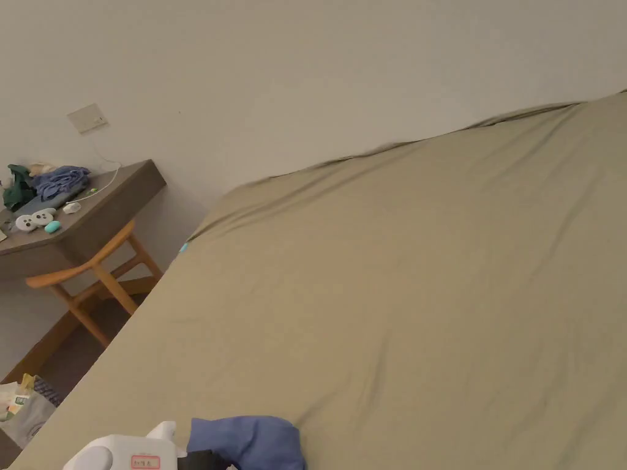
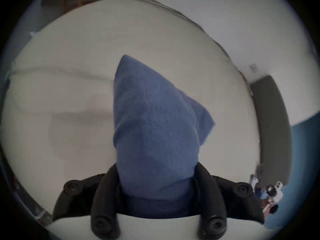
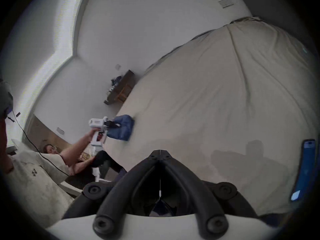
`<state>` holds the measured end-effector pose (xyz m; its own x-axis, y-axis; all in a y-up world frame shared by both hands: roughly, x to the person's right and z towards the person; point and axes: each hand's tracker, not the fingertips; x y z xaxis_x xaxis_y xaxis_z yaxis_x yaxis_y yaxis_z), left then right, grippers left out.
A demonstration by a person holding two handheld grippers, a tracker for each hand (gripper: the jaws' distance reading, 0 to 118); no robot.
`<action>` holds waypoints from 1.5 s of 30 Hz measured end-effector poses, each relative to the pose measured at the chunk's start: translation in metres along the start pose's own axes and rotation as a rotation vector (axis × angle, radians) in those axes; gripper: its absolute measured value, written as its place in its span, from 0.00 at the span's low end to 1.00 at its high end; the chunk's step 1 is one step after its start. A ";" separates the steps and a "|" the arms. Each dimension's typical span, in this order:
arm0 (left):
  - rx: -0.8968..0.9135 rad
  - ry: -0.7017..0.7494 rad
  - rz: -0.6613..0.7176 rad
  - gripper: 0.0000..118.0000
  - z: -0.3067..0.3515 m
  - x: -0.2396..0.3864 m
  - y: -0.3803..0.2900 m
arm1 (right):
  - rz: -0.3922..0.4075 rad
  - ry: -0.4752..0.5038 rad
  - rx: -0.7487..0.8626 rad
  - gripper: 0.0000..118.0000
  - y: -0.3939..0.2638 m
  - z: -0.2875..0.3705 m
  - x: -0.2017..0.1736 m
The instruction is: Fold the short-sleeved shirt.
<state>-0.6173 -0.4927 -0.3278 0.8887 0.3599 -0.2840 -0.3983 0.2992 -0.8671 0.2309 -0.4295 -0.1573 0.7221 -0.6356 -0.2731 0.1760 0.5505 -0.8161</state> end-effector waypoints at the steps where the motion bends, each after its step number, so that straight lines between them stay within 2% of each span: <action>1: 0.005 0.055 0.025 0.36 -0.001 -0.010 0.002 | -0.005 -0.012 0.000 0.02 0.002 0.002 0.001; 2: 0.002 0.126 0.043 0.37 -0.009 -0.018 0.004 | -0.015 -0.026 0.006 0.02 0.004 0.004 0.001; 3: 0.003 0.344 0.013 0.43 -0.015 -0.025 0.003 | -0.022 -0.034 0.016 0.02 0.008 0.006 0.003; 4: 0.015 0.492 -0.024 0.84 -0.023 -0.025 -0.001 | -0.024 -0.038 0.028 0.02 0.010 0.006 0.002; 5: 0.029 0.652 -0.057 1.00 -0.028 -0.025 -0.007 | -0.025 -0.054 0.048 0.02 0.012 0.006 -0.001; 6: 0.143 0.562 -0.117 1.00 -0.025 -0.025 -0.009 | -0.018 -0.083 0.065 0.02 0.014 0.005 -0.004; 7: 0.164 0.464 -0.097 1.00 -0.024 -0.021 -0.010 | 0.002 -0.130 0.073 0.02 0.015 0.005 -0.005; 8: 0.172 0.457 -0.018 1.00 -0.008 0.006 -0.029 | 0.031 -0.210 0.077 0.02 0.016 0.002 -0.009; 11: 0.186 0.307 0.037 1.00 0.010 0.046 -0.042 | 0.086 -0.400 0.047 0.02 0.019 -0.008 -0.013; 12: 0.171 0.268 0.037 1.00 -0.001 0.023 -0.020 | 0.074 -0.439 0.039 0.02 0.023 -0.011 -0.011; 13: 0.214 0.247 -0.010 0.94 0.007 0.035 -0.016 | 0.061 -0.471 0.046 0.02 0.030 -0.012 -0.009; 14: 0.267 0.209 -0.071 0.70 0.018 0.056 -0.015 | 0.049 -0.502 0.072 0.02 0.038 -0.011 -0.008; 15: 0.325 0.203 -0.175 0.19 0.030 0.085 -0.011 | 0.025 -0.536 0.120 0.02 0.053 -0.007 -0.009; 16: 0.341 0.277 -0.264 0.00 0.039 0.120 -0.017 | 0.009 -0.559 0.151 0.02 0.066 -0.003 -0.011; 17: 0.343 0.335 -0.255 0.00 0.047 0.160 -0.034 | 0.000 -0.588 0.194 0.02 0.083 0.003 -0.015; 18: 0.433 0.348 -0.319 0.00 0.063 0.192 -0.040 | 0.008 -0.611 0.257 0.02 0.102 0.012 -0.024; 19: 0.526 0.281 -0.339 0.00 0.078 0.217 -0.047 | 0.027 -0.615 0.311 0.02 0.117 0.023 -0.028; 21: 0.712 0.053 -0.338 0.00 0.138 0.289 -0.064 | 0.093 -0.615 0.441 0.02 0.152 0.044 -0.052; 23: 0.794 -0.035 -0.309 0.00 0.160 0.342 -0.082 | 0.176 -0.653 0.539 0.02 0.181 0.058 -0.082; 24: 0.837 -0.047 -0.322 0.00 0.166 0.349 -0.061 | 0.243 -0.668 0.577 0.02 0.194 0.061 -0.098; 25: 0.884 0.003 -0.362 0.00 0.173 0.364 -0.063 | 0.294 -0.680 0.610 0.02 0.204 0.062 -0.111; 27: 0.990 0.072 -0.382 0.00 0.185 0.399 -0.075 | 0.363 -0.703 0.701 0.02 0.219 0.060 -0.143; 30: 1.006 -0.009 -0.353 0.00 0.194 0.418 -0.076 | 0.420 -0.637 0.762 0.02 0.230 0.050 -0.176; 32: 0.998 -0.047 -0.334 0.00 0.196 0.423 -0.077 | 0.534 -0.671 0.761 0.02 0.232 0.039 -0.188; 33: 1.000 -0.027 -0.345 0.00 0.197 0.424 -0.078 | 0.546 -0.731 0.774 0.02 0.231 0.033 -0.191; 34: 0.995 -0.018 -0.344 0.00 0.200 0.421 -0.080 | 0.534 -0.735 0.782 0.02 0.228 0.030 -0.192; 36: 1.007 -0.008 -0.341 0.00 0.203 0.418 -0.088 | 0.521 -0.621 0.750 0.02 0.221 0.025 -0.190; 37: 1.022 0.011 -0.340 0.00 0.205 0.414 -0.089 | 0.509 -0.599 0.730 0.02 0.219 0.022 -0.188; 41: 1.030 0.042 -0.374 0.00 0.208 0.418 -0.097 | 0.512 -0.633 0.698 0.02 0.210 0.014 -0.185; 45: 1.016 0.004 -0.413 0.00 0.209 0.432 -0.105 | 0.478 -0.610 0.705 0.02 0.204 0.019 -0.191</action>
<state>-0.2387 -0.1836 -0.2742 0.9967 0.0622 -0.0521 -0.0696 0.9856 -0.1542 0.1417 -0.1855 -0.2618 0.9997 0.0046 -0.0256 -0.0085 0.9878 -0.1557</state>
